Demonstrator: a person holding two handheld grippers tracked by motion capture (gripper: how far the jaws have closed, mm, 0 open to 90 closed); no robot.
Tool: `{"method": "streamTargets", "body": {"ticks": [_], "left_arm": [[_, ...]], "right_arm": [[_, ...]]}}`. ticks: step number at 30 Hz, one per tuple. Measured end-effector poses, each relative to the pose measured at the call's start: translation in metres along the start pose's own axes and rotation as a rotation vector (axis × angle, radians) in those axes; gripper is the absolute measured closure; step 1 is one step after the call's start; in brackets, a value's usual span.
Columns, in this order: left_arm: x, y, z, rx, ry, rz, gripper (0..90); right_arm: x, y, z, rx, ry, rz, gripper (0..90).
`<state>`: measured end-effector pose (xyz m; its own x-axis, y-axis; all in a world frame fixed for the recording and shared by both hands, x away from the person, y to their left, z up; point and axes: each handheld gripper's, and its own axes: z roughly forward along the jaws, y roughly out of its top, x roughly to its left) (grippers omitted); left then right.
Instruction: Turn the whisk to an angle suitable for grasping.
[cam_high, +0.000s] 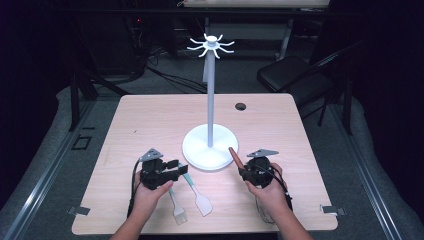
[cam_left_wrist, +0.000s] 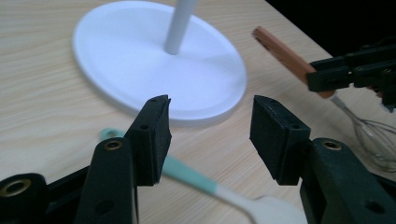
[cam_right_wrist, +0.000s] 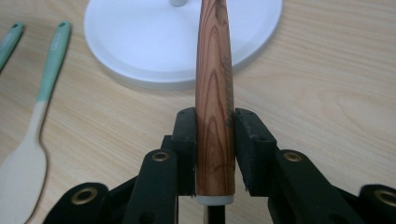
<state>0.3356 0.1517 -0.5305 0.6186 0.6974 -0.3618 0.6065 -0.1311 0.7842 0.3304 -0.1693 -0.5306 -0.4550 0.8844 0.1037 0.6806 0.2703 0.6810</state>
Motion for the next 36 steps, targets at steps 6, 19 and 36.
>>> {"method": "streamTargets", "body": {"ticks": [6,19,36], "left_arm": [[-0.018,0.009,0.025,0.010,-0.056,0.011,47.7],[-0.029,0.021,0.057,-0.001,-0.175,-0.060,46.9],[-0.030,0.029,0.066,-0.017,-0.214,-0.075,52.2]], "right_arm": [[0.015,0.001,-0.005,-0.042,0.027,-0.081,70.5],[0.039,-0.002,-0.009,-0.100,0.037,-0.228,70.5],[0.041,-0.004,-0.012,-0.136,0.052,-0.237,70.4]]}}
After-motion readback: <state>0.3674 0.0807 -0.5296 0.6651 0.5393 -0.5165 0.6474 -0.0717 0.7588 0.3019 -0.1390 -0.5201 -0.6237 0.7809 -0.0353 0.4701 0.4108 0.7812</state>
